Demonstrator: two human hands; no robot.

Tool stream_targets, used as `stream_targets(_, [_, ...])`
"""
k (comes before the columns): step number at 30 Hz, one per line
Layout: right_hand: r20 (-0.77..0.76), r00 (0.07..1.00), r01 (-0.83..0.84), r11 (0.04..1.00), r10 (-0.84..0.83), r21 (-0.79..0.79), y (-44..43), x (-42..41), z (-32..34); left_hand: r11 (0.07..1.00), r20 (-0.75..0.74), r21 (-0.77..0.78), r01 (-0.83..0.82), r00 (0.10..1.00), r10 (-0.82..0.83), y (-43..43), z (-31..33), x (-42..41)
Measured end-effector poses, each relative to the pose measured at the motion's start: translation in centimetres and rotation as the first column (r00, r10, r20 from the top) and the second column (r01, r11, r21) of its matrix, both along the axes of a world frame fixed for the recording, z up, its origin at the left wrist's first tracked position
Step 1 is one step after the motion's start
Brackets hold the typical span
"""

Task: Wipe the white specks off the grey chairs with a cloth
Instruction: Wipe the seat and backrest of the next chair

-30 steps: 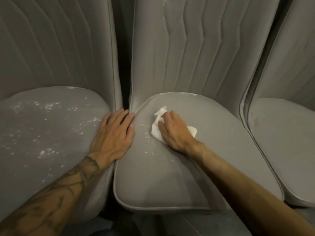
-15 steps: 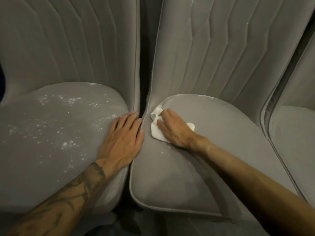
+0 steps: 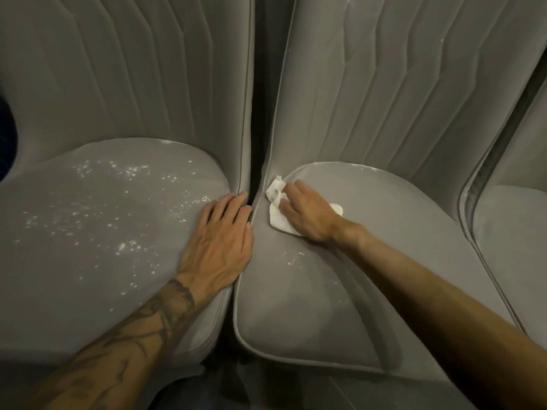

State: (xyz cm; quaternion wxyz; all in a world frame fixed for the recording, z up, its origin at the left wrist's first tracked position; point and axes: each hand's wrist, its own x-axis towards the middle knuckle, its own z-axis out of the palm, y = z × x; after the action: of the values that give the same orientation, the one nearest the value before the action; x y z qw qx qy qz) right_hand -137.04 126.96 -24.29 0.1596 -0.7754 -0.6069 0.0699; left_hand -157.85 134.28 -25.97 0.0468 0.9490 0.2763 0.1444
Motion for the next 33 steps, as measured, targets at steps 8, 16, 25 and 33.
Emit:
stream_targets(8, [-0.017,0.972,-0.236,0.972,0.236,0.012,-6.5,-4.6,-0.3,1.0,-0.025,0.01,0.007,1.0,-0.007,0.0,0.0,-0.1])
stream_targets(16, [0.048,0.999,0.01,1.0,-0.011,0.027,-6.7,-6.6,0.1,1.0,-0.031,0.031,0.0,1.0,0.001,0.1,-0.2,0.0])
stream_targets(25, [0.098,0.951,0.297,0.955,-0.294,-0.019,-11.0,-3.5,1.4,1.0,-0.019,0.012,0.012,1.0,-0.012,0.0,-0.1,-0.1])
stream_targets(33, [0.056,0.99,0.13,0.991,-0.132,0.032,-13.6,-7.5,0.6,1.0,-0.042,0.026,0.014,0.999,-0.013,0.1,-0.3,0.0])
